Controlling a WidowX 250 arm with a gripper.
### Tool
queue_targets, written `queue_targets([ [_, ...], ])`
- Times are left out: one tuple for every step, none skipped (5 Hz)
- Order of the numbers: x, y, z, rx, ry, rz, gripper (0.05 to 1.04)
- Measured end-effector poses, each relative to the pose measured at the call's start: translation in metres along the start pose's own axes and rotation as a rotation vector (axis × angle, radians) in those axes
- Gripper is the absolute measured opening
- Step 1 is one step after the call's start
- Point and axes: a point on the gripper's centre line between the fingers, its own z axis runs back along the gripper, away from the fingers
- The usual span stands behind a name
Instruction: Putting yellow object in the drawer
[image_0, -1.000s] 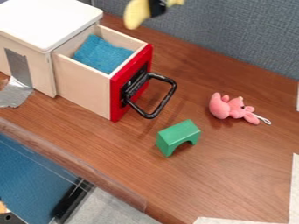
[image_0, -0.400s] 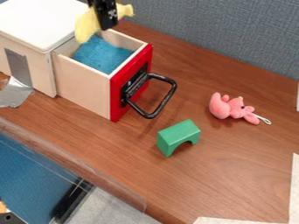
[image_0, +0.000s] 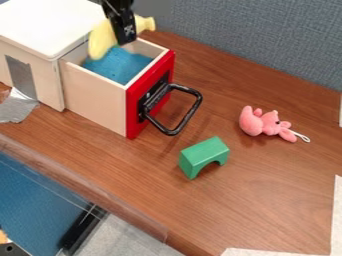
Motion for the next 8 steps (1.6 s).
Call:
queue_targets([
  [0.003,-0.004,-0.009,-0.028,-0.007,-0.089,0.531],
  [0.004,-0.007,-0.015,-0.069,0.005,-0.153,0.531],
  [0.002,-0.007,-0.015,-0.076,0.013,-0.185,0.532],
  [0.000,-0.007,-0.016,-0.099,0.032,-0.211,0.531],
  [-0.007,-0.001,-0.012,-0.099,0.043,-0.218,0.531],
  [-0.016,0.005,-0.010,-0.092,0.053,-0.209,0.599],
  [-0.019,0.004,-0.007,-0.111,0.060,-0.225,0.900],
  [-0.016,0.002,-0.003,-0.139,0.054,-0.240,1.008],
])
